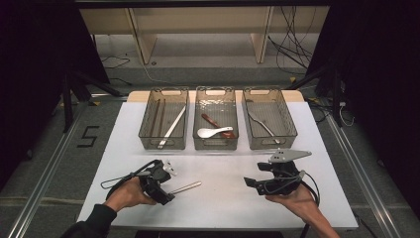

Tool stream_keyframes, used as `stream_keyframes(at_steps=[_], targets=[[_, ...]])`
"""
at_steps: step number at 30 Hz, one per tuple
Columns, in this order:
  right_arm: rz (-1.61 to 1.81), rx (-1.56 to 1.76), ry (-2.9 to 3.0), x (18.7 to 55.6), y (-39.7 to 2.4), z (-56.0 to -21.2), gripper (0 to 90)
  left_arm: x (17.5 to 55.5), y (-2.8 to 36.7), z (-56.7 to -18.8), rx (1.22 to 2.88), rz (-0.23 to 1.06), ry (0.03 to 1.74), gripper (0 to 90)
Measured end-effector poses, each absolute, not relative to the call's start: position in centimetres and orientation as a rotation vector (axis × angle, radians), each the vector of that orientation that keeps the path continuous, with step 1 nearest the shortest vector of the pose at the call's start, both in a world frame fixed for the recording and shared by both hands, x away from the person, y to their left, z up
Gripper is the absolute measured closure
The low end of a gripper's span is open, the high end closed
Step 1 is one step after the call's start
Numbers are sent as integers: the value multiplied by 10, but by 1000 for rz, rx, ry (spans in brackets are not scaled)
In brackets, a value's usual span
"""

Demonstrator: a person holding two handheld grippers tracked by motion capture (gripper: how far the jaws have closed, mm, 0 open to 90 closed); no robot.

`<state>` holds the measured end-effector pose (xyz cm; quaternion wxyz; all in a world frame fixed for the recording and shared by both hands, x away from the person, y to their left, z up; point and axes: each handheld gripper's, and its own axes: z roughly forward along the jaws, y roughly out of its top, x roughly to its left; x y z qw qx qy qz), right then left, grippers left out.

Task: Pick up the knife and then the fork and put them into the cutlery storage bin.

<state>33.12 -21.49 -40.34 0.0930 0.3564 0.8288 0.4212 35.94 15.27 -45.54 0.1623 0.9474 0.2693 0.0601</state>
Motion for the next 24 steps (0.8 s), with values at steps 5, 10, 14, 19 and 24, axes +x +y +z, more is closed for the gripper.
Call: stream_keyframes(at_steps=[5, 10, 14, 19, 24], targets=[[1261, 1050, 2464, 328, -214, -403, 278, 361, 151, -456, 2712, 154, 768, 352], [1262, 1042, 2469, 327, -214, -403, 278, 362, 150, -456, 2733, 151, 745, 412], [1264, 1044, 2472, 327, -214, -403, 279, 361, 147, -457, 2735, 141, 724, 470], [1258, 1039, 2480, 327, -212, -404, 279, 361, 144, -457, 2753, 139, 688, 537], [1260, 1035, 2490, 327, -211, -404, 281, 362, 143, -460, 2769, 105, 685, 639]])
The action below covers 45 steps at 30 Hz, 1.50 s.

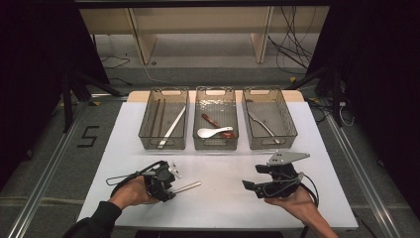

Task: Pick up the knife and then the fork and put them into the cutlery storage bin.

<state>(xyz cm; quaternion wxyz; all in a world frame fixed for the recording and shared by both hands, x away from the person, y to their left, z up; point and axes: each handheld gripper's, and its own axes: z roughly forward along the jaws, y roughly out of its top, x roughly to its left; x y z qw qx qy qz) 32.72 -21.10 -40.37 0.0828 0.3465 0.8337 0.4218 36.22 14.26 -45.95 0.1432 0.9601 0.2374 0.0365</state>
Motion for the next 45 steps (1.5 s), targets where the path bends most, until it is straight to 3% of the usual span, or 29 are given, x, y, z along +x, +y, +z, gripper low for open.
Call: stream_keyframes(at_steps=[8, 17, 45], targets=[[1266, 1031, 2490, 327, -211, -403, 286, 364, 141, -463, 2789, 89, 674, 694], [1268, 1020, 2485, 327, -211, -402, 294, 364, 137, -463, 2808, 71, 657, 819], [1273, 1015, 2489, 327, -210, -402, 299, 362, 139, -445, 2686, -10, 667, 836]])
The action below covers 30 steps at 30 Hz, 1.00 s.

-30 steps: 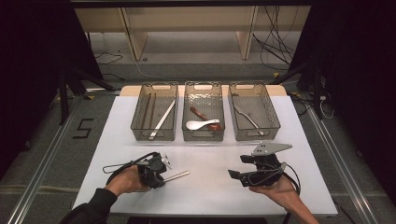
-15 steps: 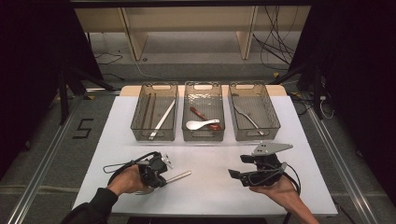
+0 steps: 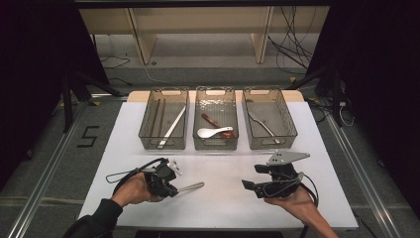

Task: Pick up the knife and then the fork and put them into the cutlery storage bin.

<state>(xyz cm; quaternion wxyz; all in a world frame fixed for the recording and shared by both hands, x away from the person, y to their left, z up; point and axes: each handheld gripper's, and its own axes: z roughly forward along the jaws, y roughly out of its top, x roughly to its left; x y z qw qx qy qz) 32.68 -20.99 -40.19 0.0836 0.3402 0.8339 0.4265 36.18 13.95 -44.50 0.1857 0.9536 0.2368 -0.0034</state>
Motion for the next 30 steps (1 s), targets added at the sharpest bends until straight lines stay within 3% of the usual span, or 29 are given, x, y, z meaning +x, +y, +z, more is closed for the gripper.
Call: stream_keyframes(at_steps=[10, 30], targets=[[1292, 970, 2517, 324, -198, -401, 300, 355, 131, -433, 2657, -37, 616, 837], [1176, 612, 2733, 307, -125, -417, 299, 334, 100, -410, 2621, -89, 456, 836]])
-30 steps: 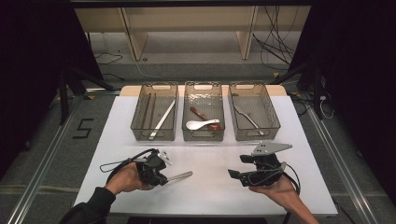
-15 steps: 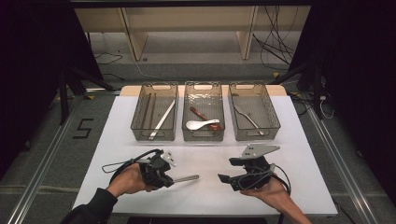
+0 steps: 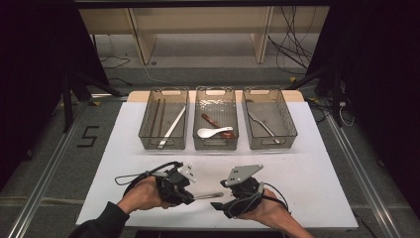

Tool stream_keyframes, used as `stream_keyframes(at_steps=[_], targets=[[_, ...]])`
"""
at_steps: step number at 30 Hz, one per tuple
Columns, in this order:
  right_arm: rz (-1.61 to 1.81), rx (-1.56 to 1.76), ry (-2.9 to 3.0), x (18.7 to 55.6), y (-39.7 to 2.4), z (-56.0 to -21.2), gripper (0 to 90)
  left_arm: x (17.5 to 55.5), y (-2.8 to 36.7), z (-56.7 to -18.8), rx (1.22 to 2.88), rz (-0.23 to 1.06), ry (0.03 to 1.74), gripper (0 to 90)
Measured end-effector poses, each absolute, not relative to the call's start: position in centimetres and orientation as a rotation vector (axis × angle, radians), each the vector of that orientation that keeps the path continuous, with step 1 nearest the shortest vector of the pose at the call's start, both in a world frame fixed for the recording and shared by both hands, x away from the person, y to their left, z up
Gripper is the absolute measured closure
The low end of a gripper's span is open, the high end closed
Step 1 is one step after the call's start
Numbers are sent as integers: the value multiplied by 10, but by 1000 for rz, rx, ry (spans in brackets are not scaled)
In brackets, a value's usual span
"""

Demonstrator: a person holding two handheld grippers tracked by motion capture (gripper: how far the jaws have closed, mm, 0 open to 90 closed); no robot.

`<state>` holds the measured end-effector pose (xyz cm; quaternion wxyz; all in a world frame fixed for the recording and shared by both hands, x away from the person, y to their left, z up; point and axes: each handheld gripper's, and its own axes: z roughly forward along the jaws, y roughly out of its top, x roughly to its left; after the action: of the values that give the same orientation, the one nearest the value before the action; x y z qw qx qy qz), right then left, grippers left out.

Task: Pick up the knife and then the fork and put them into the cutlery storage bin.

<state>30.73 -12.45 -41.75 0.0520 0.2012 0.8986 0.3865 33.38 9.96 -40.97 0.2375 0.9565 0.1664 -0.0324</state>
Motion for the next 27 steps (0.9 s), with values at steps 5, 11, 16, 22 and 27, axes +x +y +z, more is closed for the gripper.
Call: stream_keyframes(at_steps=[5, 11, 16, 22, 27], targets=[[1116, 548, 2759, 305, -115, -423, 308, 330, 95, -405, 2609, -97, 427, 836], [1077, 485, 2770, 304, -109, -427, 345, 326, 91, -402, 2610, -109, 398, 836], [1033, 434, 2779, 301, -105, -429, 401, 324, 89, -400, 2597, -129, 389, 835], [988, 357, 2777, 298, -101, -432, 495, 324, 88, -400, 2595, -150, 383, 835], [965, 321, 2779, 297, -101, -433, 610, 323, 87, -400, 2592, -169, 382, 835]])
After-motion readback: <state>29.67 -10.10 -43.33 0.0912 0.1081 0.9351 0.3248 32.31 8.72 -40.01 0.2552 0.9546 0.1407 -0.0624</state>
